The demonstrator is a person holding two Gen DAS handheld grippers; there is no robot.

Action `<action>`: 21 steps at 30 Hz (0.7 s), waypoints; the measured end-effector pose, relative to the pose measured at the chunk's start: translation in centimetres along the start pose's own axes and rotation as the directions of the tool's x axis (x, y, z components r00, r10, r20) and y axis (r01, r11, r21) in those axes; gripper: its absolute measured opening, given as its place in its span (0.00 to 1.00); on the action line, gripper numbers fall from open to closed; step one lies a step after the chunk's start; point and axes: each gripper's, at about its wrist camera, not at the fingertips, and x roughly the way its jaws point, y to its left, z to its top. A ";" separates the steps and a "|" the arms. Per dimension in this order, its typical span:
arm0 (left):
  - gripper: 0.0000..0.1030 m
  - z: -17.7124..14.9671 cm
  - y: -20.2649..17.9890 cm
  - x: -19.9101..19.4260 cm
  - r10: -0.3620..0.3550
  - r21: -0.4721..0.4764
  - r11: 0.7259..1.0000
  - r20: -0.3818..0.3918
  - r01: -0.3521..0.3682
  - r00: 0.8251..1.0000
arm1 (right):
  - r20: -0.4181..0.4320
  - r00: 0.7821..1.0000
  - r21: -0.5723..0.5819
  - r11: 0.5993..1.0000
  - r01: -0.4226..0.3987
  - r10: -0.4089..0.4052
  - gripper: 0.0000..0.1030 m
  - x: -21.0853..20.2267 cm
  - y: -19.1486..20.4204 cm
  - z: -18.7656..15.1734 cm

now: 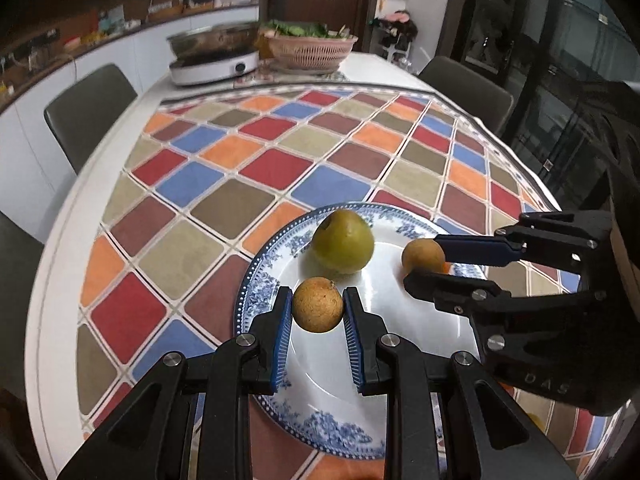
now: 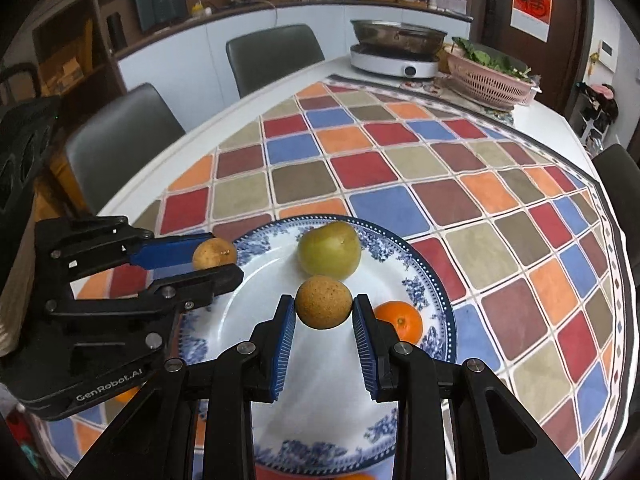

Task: Organize fruits
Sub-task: 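Carry both small brown fruits onto the plate and open both tools, then withdraw both tools from the plate toward the remaining fruits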

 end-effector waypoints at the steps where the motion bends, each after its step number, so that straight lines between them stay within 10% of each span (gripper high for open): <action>1: 0.25 0.1 0.1 0.5 0.001 0.000 1.000 -0.016 -0.001 1.000 | -0.008 1.000 0.000 1.000 0.000 0.000 0.30 0.4 -0.1 0.1; 21: 0.31 0.6 0.0 -1.4 0.053 -0.015 0.998 -0.020 -0.053 0.998 | 0.012 1.000 0.047 0.999 -0.003 0.003 0.31 -0.5 -1.3 -0.1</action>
